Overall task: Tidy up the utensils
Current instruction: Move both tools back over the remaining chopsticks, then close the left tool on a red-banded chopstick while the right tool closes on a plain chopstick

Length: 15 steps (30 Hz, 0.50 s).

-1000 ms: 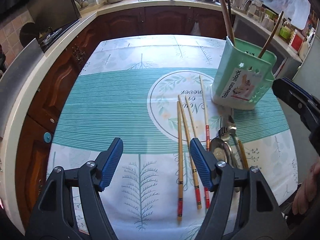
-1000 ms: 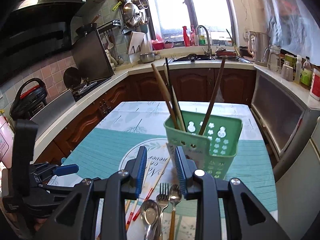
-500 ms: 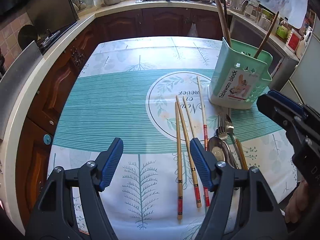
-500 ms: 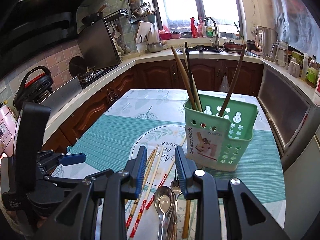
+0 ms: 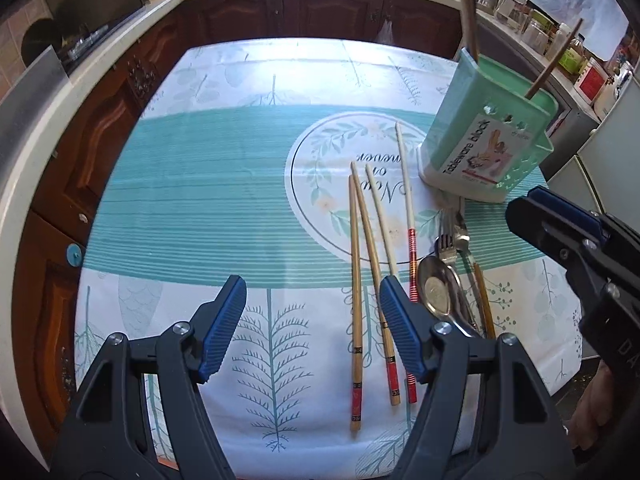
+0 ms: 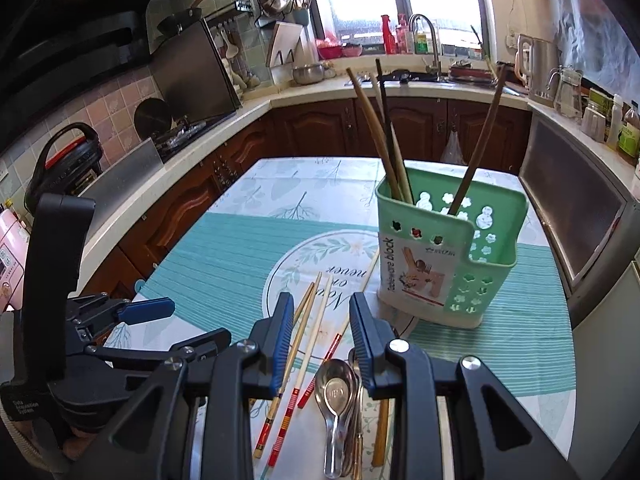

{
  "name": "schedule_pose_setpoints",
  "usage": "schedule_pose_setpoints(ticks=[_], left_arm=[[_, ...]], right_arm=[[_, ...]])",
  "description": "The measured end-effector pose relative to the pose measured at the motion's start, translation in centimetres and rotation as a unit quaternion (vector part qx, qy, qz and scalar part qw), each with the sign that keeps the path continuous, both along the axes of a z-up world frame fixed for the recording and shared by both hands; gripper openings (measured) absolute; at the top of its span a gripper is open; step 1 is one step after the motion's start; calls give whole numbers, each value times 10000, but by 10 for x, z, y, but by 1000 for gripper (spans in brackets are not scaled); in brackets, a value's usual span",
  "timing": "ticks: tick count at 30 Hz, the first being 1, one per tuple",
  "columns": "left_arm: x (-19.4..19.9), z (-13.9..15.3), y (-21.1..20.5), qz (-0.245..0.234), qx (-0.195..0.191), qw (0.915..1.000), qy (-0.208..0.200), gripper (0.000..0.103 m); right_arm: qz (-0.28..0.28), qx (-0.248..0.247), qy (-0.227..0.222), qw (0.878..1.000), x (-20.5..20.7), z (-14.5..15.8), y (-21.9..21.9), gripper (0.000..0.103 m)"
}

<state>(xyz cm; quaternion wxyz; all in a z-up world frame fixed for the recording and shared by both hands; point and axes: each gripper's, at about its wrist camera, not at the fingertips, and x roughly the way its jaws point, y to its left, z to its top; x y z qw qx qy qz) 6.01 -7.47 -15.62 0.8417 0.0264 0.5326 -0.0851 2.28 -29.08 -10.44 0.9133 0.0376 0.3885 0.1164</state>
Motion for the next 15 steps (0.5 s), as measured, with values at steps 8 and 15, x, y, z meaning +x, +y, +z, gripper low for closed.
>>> schedule_pose_setpoints(ticks=[8,15], left_arm=[[26,-39,3,-137,-428,9954,849,47],[48,-61,-18,-383,-606,9862,1496,31]], right_arm=[[-83,118,808,9966,20,-25,-3,29],[-166,353,1154,9925,21,-44,-15,29]])
